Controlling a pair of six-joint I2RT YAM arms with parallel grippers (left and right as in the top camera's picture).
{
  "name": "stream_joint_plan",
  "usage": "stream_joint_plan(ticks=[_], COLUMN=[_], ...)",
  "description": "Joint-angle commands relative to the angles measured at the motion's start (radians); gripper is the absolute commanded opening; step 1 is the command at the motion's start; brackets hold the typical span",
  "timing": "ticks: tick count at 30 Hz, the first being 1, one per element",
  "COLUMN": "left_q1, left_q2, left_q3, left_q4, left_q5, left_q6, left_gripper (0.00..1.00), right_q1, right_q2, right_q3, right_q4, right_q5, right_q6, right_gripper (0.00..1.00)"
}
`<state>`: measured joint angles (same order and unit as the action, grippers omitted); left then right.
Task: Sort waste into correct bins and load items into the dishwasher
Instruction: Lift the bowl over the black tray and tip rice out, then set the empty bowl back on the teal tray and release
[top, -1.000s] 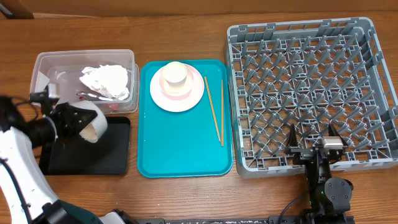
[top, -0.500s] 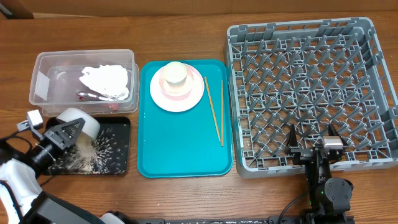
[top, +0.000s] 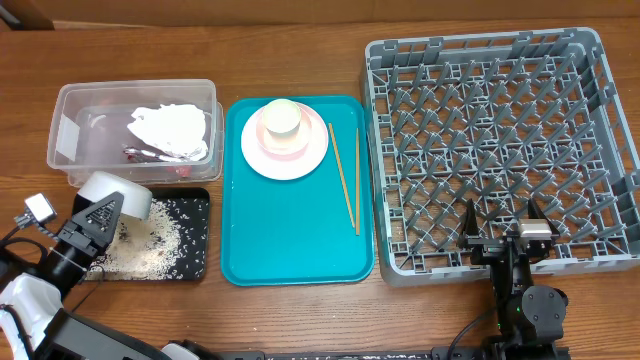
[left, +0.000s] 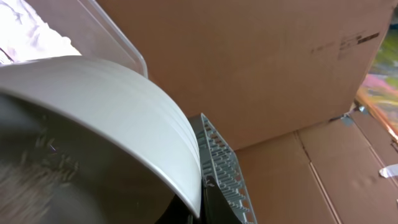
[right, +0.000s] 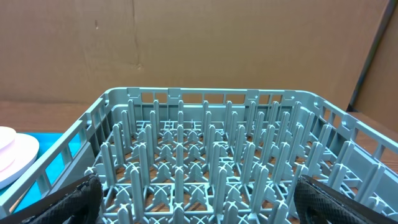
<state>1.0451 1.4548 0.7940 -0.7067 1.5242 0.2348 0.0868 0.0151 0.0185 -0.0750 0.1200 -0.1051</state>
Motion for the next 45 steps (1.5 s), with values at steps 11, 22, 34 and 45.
stream_joint_plan(ticks=[11, 22, 34, 45], left_q1=[0.017, 0.014, -0.080, -0.524], left_q2=[-0.019, -0.019, -0.072, -0.186], left_q3=[-0.008, -0.008, 0.035, 0.226], left_q4=[-0.047, 0.027, -0.082, -0.105], left_q5=[0.058, 0.054, -0.048, -0.484], left_q6=[-0.116, -0.224, -0.379, -0.535], left_gripper=[0.04, 0.04, 0.04, 0.04], right_q1=[0.006, 0.006, 0.006, 0.006], right_q2=[-0.007, -0.007, -0.007, -0.007], right_q3=[-0.010, -0.010, -0.010, -0.010], right_q4=[0.005, 0.005, 0.005, 0.005], right_q5=[0.007, 0.007, 0.007, 0.007], right_q6=[0.000, 0.000, 0.000, 0.000], right_gripper=[1.00, 1.00, 1.00, 1.00])
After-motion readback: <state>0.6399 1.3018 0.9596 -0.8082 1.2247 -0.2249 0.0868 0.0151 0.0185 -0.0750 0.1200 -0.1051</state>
